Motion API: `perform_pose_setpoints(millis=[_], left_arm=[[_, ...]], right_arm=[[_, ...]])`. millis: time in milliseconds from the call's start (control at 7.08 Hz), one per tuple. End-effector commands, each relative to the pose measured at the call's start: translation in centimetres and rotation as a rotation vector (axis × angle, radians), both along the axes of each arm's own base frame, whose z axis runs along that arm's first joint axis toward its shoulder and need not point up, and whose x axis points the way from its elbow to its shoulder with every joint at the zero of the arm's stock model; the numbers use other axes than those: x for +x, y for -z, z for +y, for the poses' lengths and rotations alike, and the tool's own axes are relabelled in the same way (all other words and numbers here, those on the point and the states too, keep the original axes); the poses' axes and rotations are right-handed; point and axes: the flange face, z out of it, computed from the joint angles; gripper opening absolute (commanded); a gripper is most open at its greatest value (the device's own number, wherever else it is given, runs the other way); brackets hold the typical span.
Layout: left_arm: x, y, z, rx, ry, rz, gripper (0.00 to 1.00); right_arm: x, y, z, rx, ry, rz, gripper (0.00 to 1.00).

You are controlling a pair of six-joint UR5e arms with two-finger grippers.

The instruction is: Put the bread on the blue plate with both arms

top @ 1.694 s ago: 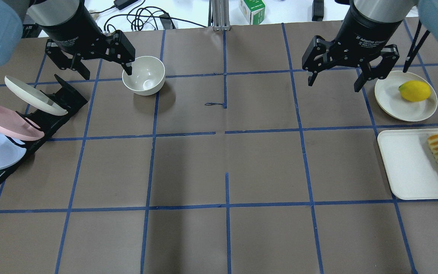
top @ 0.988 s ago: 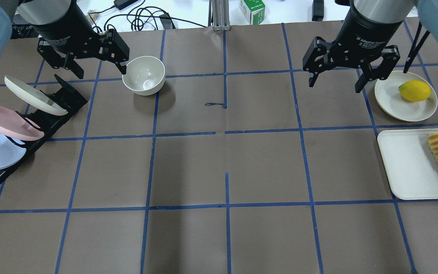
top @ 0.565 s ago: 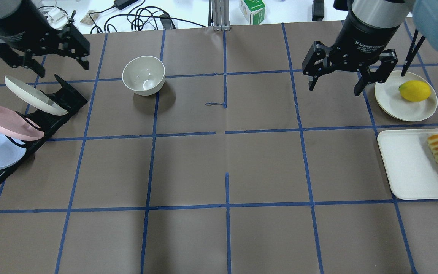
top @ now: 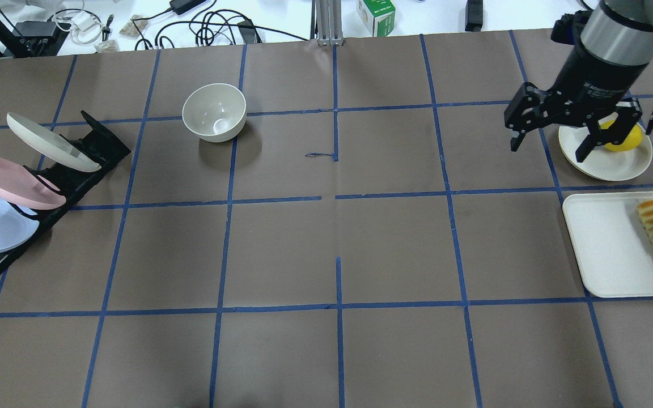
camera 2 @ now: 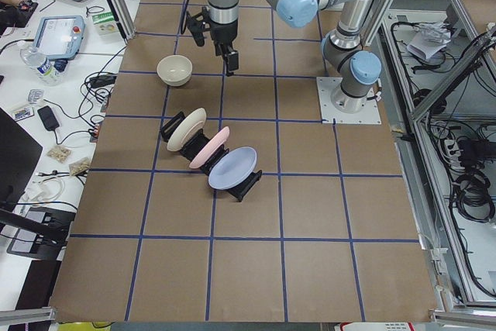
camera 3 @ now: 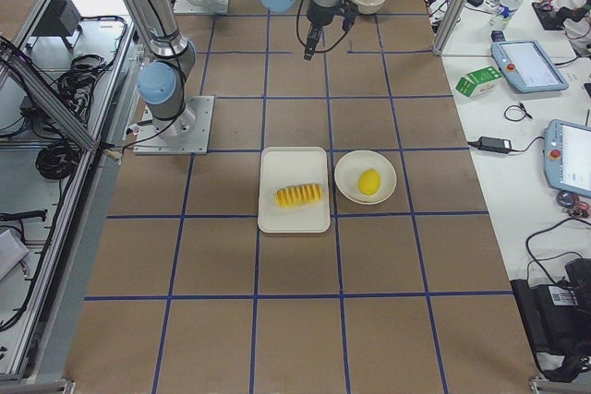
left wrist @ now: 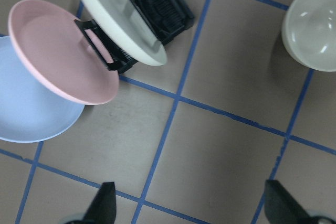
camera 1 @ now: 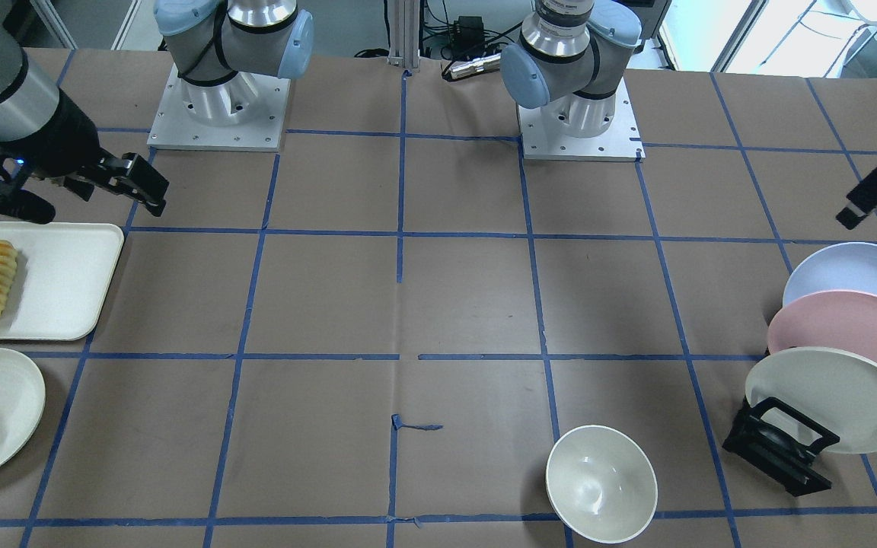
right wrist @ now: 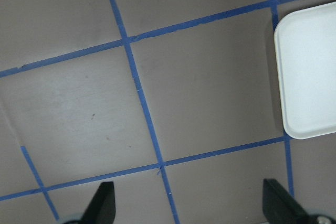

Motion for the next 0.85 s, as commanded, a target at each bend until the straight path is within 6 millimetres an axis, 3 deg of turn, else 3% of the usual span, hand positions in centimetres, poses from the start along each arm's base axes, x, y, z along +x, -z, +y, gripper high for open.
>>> perform_pose_setpoints(millis=[0, 141, 424, 565, 706], left_arm=[[12.1, 5.6, 0.3, 0.039, -0.141, 0.011, 1.0], [15.3, 9.7, -0.7, 0.135, -0.151, -0.021, 1.0], [20.8, 16.1, -0.7, 0.188, -0.2, -0.065, 0.96], [21.7, 19.4, -1.3, 0.213, -0.21, -0.044, 0.95], [21.9, 21.3, -1.4, 0.238, -0.211, -0.029, 0.9]], right_arm=[[-7.3, 2.1, -0.8, -0.05, -0.075, 0.01, 1.0], [-10.6, 3.5, -0.7, -0.045, -0.114, 0.022, 1.0], [-19.6, 7.7, -2.5, -0.112, -0.219, 0.057, 1.0], [-23.4, 10.2, -2.6, -0.102, -0.234, 0.045, 1.0], [-27.9, 12.5, -1.4, -0.074, -0.197, 0.015, 1.0]])
